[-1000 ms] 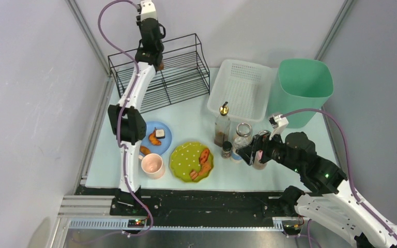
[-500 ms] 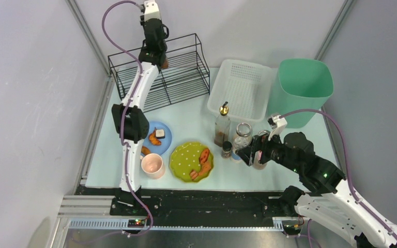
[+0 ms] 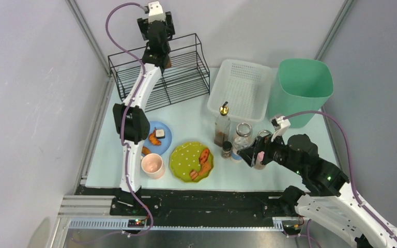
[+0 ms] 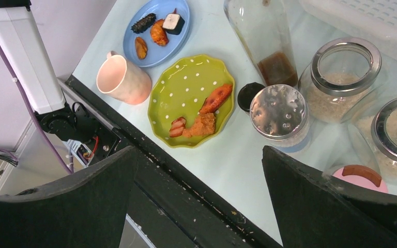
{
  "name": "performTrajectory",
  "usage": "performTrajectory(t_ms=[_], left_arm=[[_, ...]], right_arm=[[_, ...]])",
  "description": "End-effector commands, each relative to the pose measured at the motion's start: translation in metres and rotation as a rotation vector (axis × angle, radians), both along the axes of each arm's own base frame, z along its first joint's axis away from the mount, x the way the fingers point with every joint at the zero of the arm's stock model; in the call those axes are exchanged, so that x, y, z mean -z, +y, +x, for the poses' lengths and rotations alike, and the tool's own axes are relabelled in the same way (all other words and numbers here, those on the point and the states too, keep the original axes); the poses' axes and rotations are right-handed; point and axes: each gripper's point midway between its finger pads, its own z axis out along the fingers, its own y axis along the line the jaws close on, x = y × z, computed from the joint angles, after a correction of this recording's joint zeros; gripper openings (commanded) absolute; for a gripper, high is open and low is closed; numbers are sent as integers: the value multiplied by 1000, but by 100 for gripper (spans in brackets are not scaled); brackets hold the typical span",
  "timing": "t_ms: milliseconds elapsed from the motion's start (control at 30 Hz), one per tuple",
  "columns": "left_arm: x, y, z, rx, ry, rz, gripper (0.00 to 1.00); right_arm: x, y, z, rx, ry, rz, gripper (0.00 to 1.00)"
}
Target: Clear the kitchen counter
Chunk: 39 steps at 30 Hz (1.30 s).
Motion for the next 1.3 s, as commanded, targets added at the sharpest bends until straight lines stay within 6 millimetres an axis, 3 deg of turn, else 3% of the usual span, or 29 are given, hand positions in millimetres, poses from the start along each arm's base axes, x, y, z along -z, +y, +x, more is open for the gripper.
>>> performTrajectory(t_ms=[0, 133, 300, 633, 800, 1000, 1033, 1067, 1100, 1133, 1167, 1200, 1267], left_arm=[[-59, 8, -28, -21, -112, -7, 93], [-65, 16, -42, -48, -109, -1, 99], [-76, 26, -69, -65, -122, 3, 100], [-74, 39, -156, -7, -142, -77, 100], [-73, 24, -193, 104, -152, -126, 100], [-60, -11, -246, 364, -115, -216, 100], [-46, -17, -251, 393, -87, -239, 100], [-51, -24, -265, 453, -94, -249, 100], [-35, -32, -271, 486, -56, -275, 100], [-42, -38, -286, 538, -71, -281, 100], [-26, -46, -293, 569, -34, -293, 100], [-31, -52, -307, 613, -49, -293, 100], [-9, -69, -326, 690, -1, -288, 100]], right_arm=[[-7, -2, -1, 13, -15, 29, 95], [-9, -5, -3, 21, -18, 40, 95], [-10, -6, -5, 26, -8, 54, 95], [-3, -23, -3, 113, 7, 36, 95], [2, -26, -10, 112, 43, 39, 95], [0, -37, -15, 140, 62, 26, 96], [1, -39, -17, 144, 69, 18, 96], [-2, -42, -17, 153, 64, 19, 96], [0, -44, -19, 155, 72, 9, 96], [-3, -46, -19, 161, 69, 8, 96], [-4, -48, -20, 166, 72, 2, 96], [-4, -49, -21, 167, 73, 0, 96], [-6, -52, -23, 169, 77, -4, 96]])
